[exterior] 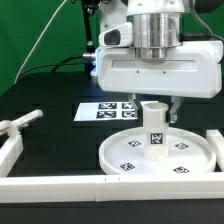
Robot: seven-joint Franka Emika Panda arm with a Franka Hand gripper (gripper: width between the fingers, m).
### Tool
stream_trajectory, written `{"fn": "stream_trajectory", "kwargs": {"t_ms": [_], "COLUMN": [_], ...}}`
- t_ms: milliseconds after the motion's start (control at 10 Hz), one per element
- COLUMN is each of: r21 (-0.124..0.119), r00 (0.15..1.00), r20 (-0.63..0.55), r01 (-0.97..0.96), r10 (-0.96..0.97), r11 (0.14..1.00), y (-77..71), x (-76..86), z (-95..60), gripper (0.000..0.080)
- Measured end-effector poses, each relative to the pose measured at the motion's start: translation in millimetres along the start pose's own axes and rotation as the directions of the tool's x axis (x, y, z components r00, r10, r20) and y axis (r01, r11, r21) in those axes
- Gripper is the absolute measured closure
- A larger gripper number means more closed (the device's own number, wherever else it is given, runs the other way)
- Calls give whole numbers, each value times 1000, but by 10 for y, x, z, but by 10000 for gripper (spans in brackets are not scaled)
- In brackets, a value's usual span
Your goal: Assemble round table
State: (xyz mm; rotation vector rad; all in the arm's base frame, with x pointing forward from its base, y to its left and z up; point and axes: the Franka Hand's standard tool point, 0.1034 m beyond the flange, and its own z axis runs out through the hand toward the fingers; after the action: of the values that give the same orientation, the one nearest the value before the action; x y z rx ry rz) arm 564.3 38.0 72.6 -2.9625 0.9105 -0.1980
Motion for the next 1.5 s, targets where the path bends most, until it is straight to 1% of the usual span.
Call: {"fn": "stream_trajectory", "kwargs": {"t_ms": [100, 400, 500, 600, 900, 1100, 1300, 1400, 1500], "r21": [0, 1, 0, 3, 10, 9, -1, -2, 1], "r00": [1000, 973, 929, 890, 655, 511, 382, 375, 402], "r20": [1, 12, 14, 15, 48, 76, 80, 83, 83], "r01": [-25, -229, -370, -456, -755, -859, -924, -927, -915], "r10": [25, 229, 370, 456, 754, 856, 921, 923, 912], "r11": [1000, 973, 929, 890, 655, 512, 384, 376, 404], "y": [2, 12, 12, 10, 5, 6, -2, 0, 0], "x": [0, -12, -19, -23, -34, -37, -41, -42, -42], "z": [0, 0, -1, 0, -4, -5, -5, -4, -4], "gripper": [393, 393, 393, 393, 392, 390, 390, 390, 390]}}
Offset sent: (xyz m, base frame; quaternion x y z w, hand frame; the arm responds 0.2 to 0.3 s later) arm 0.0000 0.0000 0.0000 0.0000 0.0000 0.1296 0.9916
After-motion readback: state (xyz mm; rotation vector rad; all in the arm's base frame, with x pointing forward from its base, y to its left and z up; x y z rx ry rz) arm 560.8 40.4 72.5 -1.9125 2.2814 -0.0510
